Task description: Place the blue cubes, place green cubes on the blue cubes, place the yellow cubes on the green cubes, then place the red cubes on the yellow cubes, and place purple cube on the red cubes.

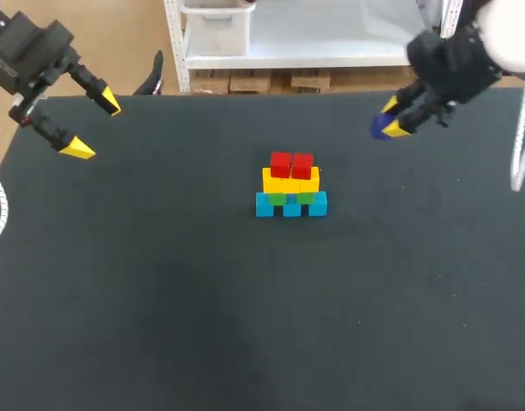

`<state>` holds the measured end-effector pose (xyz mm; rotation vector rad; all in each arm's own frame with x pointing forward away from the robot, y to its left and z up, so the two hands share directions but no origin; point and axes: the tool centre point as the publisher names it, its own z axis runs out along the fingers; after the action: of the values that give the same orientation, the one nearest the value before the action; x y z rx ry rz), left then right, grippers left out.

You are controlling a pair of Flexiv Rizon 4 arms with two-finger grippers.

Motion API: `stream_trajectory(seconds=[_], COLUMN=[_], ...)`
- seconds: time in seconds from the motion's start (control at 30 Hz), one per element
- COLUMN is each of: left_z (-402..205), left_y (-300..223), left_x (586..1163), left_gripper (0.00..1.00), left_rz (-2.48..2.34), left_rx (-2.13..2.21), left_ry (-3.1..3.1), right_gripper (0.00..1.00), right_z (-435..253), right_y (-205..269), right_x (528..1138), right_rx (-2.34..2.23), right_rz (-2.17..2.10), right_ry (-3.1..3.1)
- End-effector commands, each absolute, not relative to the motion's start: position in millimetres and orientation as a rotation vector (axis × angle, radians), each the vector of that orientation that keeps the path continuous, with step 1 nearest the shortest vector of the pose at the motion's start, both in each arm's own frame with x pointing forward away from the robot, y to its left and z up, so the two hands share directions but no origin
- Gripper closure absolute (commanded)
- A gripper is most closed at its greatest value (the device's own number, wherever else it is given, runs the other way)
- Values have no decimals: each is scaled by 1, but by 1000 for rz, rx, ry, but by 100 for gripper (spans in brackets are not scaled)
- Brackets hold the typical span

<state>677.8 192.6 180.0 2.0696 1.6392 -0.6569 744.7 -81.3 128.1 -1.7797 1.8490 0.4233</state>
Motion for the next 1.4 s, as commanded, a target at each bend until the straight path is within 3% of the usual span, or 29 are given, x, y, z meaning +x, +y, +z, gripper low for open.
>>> stream_trajectory(seconds=[0.03, 0.53, 1.4], left_z=[180, 180, 180], left_y=[193, 193, 193], left_x=[680, 680, 680], left_gripper=[0, 0, 0], left_rz=[-659, -659, -659], left_rx=[2074, 2074, 2074], left_ry=[1637, 1637, 1637], right_gripper=[100, 100, 100], right_z=[140, 136, 125], right_y=[-53, 29, 53], right_x=[742, 719, 703], right_rx=[-1806, -1732, -1748], right_rz=[378, 445, 449], right_ry=[1893, 2038, 2098])
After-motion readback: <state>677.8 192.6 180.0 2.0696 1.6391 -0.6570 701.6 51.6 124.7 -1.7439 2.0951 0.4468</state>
